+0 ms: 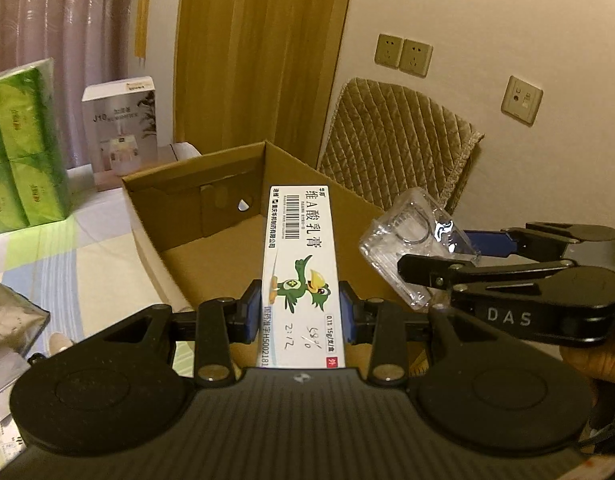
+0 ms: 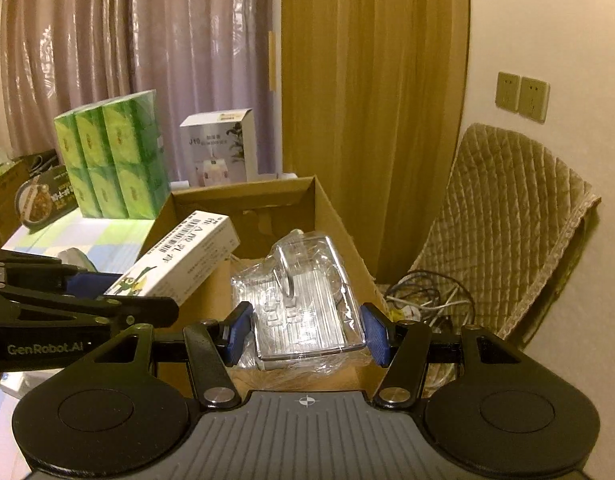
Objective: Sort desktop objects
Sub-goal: 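Open both grippers to drop the box and tray into the cardboard box, then move both tools back over the table items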
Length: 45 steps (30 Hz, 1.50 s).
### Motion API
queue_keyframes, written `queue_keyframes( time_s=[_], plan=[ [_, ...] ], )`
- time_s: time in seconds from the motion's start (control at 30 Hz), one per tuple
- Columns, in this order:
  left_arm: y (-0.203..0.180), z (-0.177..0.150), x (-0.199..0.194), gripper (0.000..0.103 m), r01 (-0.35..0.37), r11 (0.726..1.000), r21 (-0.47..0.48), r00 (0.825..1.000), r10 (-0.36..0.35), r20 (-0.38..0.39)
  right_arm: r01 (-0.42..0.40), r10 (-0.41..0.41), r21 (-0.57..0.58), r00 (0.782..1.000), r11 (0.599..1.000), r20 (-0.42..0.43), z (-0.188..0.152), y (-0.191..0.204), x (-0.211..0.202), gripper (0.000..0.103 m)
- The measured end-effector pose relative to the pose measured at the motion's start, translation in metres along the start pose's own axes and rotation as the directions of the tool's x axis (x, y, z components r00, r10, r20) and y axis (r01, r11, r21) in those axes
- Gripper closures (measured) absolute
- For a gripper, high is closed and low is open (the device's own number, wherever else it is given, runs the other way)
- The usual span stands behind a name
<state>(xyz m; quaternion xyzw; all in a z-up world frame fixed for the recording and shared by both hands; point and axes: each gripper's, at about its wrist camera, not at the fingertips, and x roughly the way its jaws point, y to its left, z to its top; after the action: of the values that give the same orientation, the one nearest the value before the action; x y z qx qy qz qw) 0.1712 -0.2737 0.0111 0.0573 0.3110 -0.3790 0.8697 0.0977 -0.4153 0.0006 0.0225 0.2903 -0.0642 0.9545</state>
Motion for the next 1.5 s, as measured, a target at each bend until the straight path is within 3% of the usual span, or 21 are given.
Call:
queue_keyframes(
  time_s=[0.33,0.57,0.7,0.77,1.13,1.5],
  plan=[
    [0.009,-0.006,0.014,0.067,0.003,1.0,-0.014,0.999,-0.004,-0.041,-0.01,0.01,0.004,1.0,1.0,-0.02,-0.002,0.002,0.013,0.048],
    [0.025,-0.001,-0.004,0.058,-0.038,0.998,-0.041,0.999,0.038,0.015,-0.04,0.04,0.002,0.999,0.999,-0.027,-0.002,0.009,0.013,0.048],
    [0.03,0.002,-0.011,0.057,-0.044,0.998,-0.05,0.999,0.046,0.025,-0.105,0.106,0.012,0.994,0.994,-0.016,-0.001,0.011,0.013,0.044],
    [0.032,0.001,-0.013,0.057,-0.045,0.998,-0.05,0.999,0.046,0.025,-0.099,0.099,0.01,0.995,0.995,0.001,0.0,0.012,0.011,0.039],
    [0.047,-0.009,-0.033,0.054,-0.08,0.996,-0.047,0.996,0.082,0.032,-0.078,0.078,-0.017,0.997,0.997,0.012,0.002,0.019,-0.007,0.037],
    [0.067,-0.022,-0.066,0.05,-0.124,0.991,-0.05,0.991,0.126,0.052,-0.112,0.116,-0.07,0.992,0.991,0.049,0.019,0.046,-0.035,0.031]
  ],
)
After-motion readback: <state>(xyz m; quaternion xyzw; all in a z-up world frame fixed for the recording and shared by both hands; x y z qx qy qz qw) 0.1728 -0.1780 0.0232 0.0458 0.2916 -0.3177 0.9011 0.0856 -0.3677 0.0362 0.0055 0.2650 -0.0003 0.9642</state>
